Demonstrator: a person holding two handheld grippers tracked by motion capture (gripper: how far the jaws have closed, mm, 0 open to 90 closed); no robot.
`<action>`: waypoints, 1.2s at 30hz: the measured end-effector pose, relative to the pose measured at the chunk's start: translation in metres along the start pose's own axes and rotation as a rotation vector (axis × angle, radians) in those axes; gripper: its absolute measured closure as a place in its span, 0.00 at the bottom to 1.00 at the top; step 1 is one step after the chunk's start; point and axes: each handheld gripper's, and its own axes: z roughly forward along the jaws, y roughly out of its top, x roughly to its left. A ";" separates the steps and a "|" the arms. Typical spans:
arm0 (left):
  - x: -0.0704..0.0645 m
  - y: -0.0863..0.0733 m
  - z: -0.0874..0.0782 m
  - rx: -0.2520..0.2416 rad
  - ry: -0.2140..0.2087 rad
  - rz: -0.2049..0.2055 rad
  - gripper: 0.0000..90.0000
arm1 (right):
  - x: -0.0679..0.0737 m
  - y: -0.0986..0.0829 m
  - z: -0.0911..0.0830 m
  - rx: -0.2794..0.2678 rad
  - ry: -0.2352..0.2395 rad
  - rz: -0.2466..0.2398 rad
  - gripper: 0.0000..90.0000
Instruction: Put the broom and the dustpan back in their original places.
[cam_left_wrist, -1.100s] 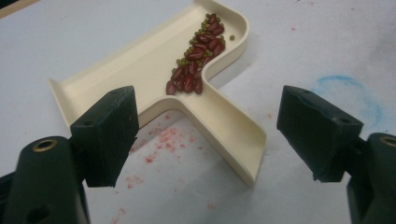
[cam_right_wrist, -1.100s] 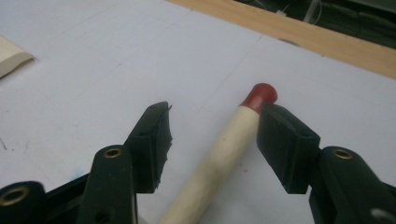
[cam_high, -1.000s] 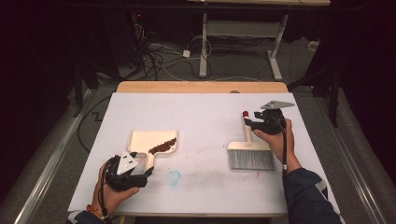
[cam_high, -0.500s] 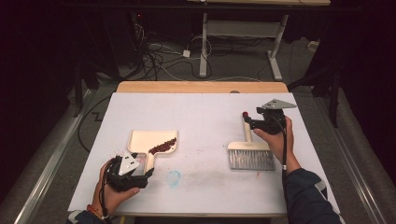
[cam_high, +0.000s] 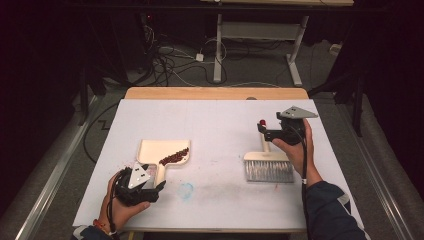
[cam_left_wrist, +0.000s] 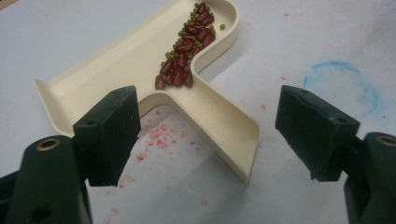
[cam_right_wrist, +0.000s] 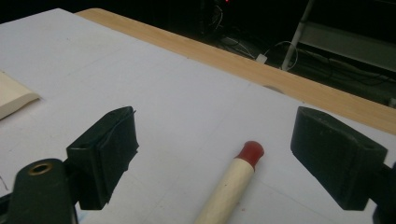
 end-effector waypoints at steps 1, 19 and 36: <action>0.000 0.000 0.000 0.003 0.000 0.002 0.24 | 0.001 0.000 0.000 -0.001 0.002 -0.004 0.17; -0.001 0.000 0.000 0.003 0.001 0.008 0.24 | 0.015 0.005 -0.015 -0.043 0.021 -0.034 0.18; -0.002 0.000 0.000 0.004 -0.009 0.015 0.23 | 0.023 0.005 -0.037 -0.070 0.030 -0.067 0.18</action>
